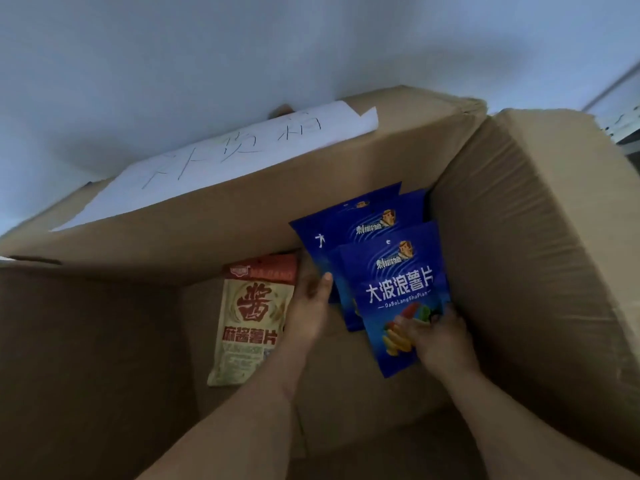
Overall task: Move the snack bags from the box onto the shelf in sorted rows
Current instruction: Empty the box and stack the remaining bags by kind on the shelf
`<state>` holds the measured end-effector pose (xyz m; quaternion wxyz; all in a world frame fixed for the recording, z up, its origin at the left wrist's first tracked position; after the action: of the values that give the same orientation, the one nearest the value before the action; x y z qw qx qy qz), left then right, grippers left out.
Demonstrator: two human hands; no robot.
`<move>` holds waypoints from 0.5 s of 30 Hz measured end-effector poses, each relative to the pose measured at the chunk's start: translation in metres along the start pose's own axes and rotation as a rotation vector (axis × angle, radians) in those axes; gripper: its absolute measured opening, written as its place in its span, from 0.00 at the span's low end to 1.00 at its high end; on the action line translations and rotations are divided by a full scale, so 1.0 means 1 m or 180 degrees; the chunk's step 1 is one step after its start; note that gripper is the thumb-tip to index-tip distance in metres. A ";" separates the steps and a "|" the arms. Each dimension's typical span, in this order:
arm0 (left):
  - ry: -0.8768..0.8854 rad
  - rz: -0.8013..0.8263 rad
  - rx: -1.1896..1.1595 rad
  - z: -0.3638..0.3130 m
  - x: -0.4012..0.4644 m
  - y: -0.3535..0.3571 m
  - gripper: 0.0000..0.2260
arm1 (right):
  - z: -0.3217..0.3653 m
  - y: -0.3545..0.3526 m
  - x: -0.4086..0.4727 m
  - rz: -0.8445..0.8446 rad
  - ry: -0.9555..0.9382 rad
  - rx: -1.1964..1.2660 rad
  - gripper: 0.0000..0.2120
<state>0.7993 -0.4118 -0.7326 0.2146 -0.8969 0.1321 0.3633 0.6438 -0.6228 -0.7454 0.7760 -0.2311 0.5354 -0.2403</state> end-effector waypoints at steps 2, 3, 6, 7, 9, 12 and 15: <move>-0.0015 0.0054 -0.0148 0.001 0.015 0.006 0.27 | -0.006 0.010 0.011 -0.0021 0.0068 0.0156 0.51; -0.0028 0.0093 -0.0224 0.001 0.021 0.010 0.26 | -0.009 0.013 0.015 -0.0040 0.0082 0.0211 0.53; -0.0015 0.0201 -0.0429 0.002 0.034 0.020 0.22 | -0.013 0.017 0.023 -0.0100 0.0067 0.0179 0.54; -0.0042 0.0225 -0.0533 0.002 0.037 0.022 0.20 | -0.014 0.017 0.025 -0.0117 0.0072 0.0083 0.55; -0.0104 0.0279 -0.0737 0.001 0.044 0.023 0.15 | -0.016 0.016 0.028 -0.0128 0.0094 -0.0159 0.56; -0.0089 0.0399 -0.0811 0.000 0.055 0.029 0.09 | -0.017 0.020 0.029 -0.0011 0.0141 -0.0278 0.58; -0.0080 0.0532 -0.0806 0.001 0.062 0.036 0.06 | -0.018 0.024 0.029 0.0084 0.0139 -0.0282 0.57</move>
<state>0.8276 -0.4478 -0.7875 0.0703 -0.8981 0.1568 0.4049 0.6390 -0.6243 -0.7871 0.7563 -0.2528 0.5653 -0.2111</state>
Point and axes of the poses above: each hand's wrist, its own x-axis towards the middle knuckle, its own y-axis out of the palm, z = x × y, the point moved 10 cm from there along x, towards the middle knuckle, and after that the axes turned 3 degrees about -x, right-handed, at the moved point
